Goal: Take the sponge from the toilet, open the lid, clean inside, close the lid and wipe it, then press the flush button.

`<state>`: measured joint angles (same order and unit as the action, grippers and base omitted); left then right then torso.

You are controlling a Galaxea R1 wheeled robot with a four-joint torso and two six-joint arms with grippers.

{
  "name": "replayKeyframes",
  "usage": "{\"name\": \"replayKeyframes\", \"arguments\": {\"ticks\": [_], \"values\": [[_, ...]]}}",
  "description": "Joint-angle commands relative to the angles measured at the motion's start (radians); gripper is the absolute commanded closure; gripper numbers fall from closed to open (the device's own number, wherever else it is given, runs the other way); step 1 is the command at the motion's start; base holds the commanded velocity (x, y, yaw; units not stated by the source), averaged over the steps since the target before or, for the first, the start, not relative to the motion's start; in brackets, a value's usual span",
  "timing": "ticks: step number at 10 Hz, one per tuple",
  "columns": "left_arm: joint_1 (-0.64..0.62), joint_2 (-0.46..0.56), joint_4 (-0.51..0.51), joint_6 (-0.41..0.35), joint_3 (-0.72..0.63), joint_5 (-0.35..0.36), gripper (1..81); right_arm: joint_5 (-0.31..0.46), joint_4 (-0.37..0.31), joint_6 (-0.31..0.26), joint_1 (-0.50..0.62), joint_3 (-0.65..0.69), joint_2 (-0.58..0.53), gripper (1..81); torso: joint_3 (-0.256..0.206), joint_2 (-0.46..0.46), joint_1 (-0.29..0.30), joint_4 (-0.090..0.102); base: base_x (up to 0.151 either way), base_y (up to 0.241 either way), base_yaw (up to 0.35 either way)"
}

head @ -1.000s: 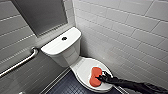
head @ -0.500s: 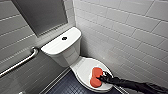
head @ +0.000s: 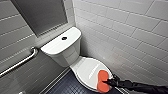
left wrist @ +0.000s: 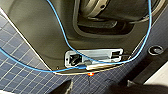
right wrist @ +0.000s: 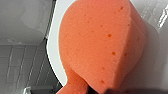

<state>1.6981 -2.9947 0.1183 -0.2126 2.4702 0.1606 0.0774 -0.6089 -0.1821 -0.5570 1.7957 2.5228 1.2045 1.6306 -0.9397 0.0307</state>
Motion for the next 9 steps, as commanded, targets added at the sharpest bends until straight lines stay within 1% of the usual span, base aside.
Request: {"name": "replayKeyframes", "arguments": {"ticks": [1,2,4,5,6,7,8,9], "values": [[0.019,0.102,-0.003,-0.005,-0.165,-0.092,1.0,-0.05,-0.006,0.01,0.072,-0.364,-0.378,81.1,0.0,0.0,0.0,0.0,0.0,0.0,0.0],[-0.001,0.18,-0.003,-0.013,-0.286,-0.092,1.0,-0.05,-0.006,0.007,0.018,-0.386,-0.433,81.1,0.0,0.0,0.0,0.0,0.0,0.0,0.0],[-0.051,0.368,-0.006,-0.027,-0.58,-0.093,1.0,-0.05,-0.005,-0.002,-0.123,-0.411,-0.525,81.1,0.0,0.0,0.0,0.0,0.0,0.0,0.0],[-0.085,0.45,-0.006,-0.028,-0.691,-0.093,1.0,-0.048,-0.003,-0.005,-0.193,-0.408,-0.543,81.1,0.0,0.0,0.0,0.0,0.0,0.0,0.0],[-0.127,0.513,-0.008,-0.028,-0.777,-0.098,1.0,-0.048,-0.002,-0.005,-0.289,-0.396,-0.546,81.1,0.0,0.0,0.0,0.0,0.0,0.0,0.0],[-0.161,0.556,-0.008,-0.028,-0.834,-0.101,1.0,-0.047,0.023,-0.005,-0.383,-0.377,-0.543,81.1,0.0,0.0,0.0,0.0,0.0,0.0,0.0],[-0.226,0.621,-0.006,-0.027,-0.909,-0.105,1.0,-0.048,0.053,-0.005,-0.492,-0.348,-0.528,81.1,0.0,0.0,0.0,0.0,0.0,0.0,0.0],[-0.284,0.665,0.006,-0.024,-0.953,-0.108,1.0,-0.048,0.07,-0.007,-0.574,-0.314,-0.508,81.1,0.0,0.0,0.0,0.0,0.0,0.0,0.0]]}}
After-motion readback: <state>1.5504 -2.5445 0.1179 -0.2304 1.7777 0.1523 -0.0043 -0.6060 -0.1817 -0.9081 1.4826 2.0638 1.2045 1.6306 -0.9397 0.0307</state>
